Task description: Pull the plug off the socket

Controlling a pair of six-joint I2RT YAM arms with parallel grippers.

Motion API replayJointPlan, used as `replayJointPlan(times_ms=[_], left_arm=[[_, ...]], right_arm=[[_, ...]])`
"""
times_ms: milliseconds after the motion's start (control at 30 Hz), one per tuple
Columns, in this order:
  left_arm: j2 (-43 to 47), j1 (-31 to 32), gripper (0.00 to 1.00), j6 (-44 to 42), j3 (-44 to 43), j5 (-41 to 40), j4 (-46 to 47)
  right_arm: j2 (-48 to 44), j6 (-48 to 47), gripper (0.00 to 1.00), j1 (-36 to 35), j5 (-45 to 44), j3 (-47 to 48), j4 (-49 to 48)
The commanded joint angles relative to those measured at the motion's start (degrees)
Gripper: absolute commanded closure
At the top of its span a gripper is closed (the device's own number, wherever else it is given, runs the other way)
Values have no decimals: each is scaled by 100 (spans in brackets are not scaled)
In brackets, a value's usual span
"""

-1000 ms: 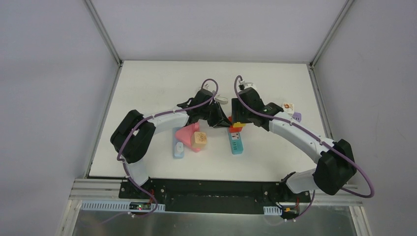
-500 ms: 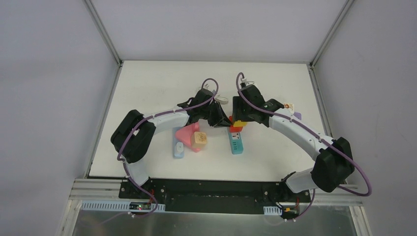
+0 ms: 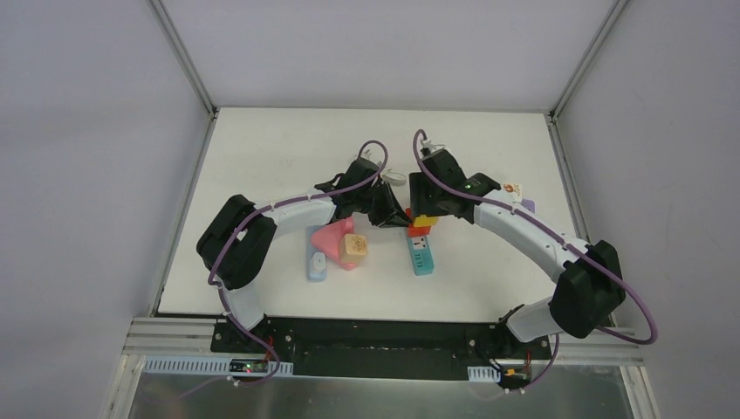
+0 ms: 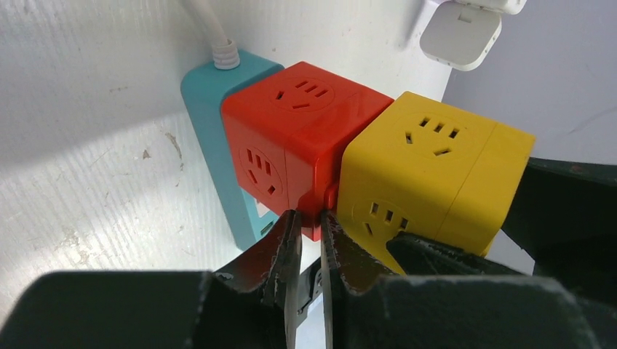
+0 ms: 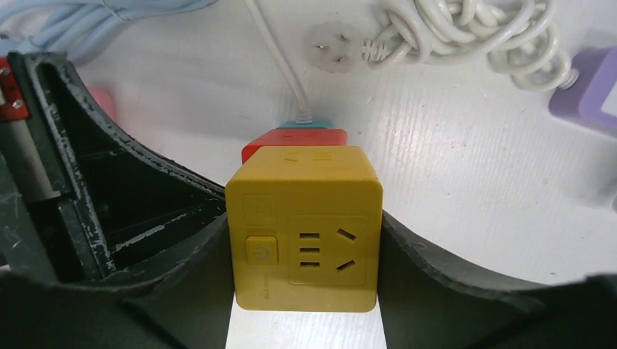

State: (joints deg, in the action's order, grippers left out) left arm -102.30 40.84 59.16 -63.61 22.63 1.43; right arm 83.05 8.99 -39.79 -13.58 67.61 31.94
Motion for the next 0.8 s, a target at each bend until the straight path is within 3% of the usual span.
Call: replayJointPlan(times_ms=[0, 267, 333, 433, 533, 667, 767], left_arm=[[-354, 100, 87, -237, 271, -381, -859], [-352, 104, 87, -238, 279, -366, -850], [-352, 99, 86, -236, 266, -357, -855], [-365, 104, 84, -238, 254, -361, -865], [-378, 100, 82, -229, 229, -343, -868], [-385, 100, 80, -229, 210, -338, -890], [-404, 105, 80, -219, 196, -339, -897]], right_arm=[[-503, 1185, 100, 441, 1491, 671, -1044], [-264, 617, 100, 274, 902, 661, -624], [-236, 427, 90, 243, 769, 668, -533], [-130, 421, 57, 244, 638, 770, -277], [-64, 666, 37, 243, 314, 747, -43], [50, 841, 27, 244, 227, 612, 272], [80, 893, 25, 243, 259, 495, 306]])
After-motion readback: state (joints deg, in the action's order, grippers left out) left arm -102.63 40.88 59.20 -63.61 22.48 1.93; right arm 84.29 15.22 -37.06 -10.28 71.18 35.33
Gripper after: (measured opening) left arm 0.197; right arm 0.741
